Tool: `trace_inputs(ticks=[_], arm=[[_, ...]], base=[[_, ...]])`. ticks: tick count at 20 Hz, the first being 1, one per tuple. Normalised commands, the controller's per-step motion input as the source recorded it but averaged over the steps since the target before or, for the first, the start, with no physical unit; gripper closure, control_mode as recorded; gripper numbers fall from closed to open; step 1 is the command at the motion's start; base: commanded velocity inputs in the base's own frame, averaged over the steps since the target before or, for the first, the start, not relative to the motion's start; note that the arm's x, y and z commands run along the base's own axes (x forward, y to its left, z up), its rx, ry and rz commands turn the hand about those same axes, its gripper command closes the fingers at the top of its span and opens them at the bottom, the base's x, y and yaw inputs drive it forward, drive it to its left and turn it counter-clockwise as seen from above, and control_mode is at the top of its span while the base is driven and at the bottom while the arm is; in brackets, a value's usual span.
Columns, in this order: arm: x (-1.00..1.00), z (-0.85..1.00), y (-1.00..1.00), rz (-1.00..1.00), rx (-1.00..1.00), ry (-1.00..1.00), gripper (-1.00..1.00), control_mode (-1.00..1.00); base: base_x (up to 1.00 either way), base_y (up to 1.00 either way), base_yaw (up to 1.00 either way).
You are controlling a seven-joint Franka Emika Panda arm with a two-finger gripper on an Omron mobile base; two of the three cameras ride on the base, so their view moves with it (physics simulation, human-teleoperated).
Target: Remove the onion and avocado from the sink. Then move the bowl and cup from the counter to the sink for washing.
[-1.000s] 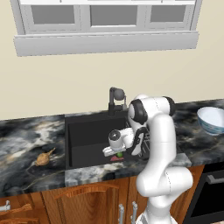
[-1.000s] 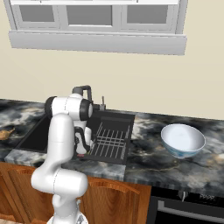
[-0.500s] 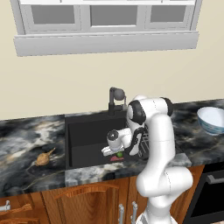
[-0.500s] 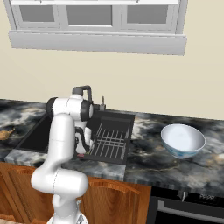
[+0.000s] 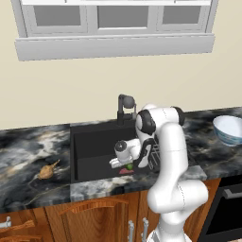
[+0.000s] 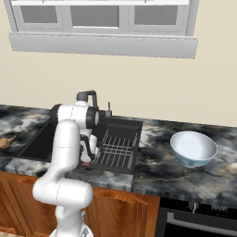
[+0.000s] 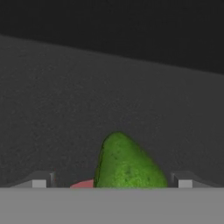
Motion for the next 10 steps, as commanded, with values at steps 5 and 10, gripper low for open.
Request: trace_inputs(ticks=[5,10], arm=[[0.09,-0.16,-0.07,0.0,0.0,0.0,-1.0,-1.0],[0.07,-0.15,-0.05,0.0,0.0,0.0,-1.0,-1.0]], base=[[0.0,0.0,0.0],[0.0,0.0,0.0]])
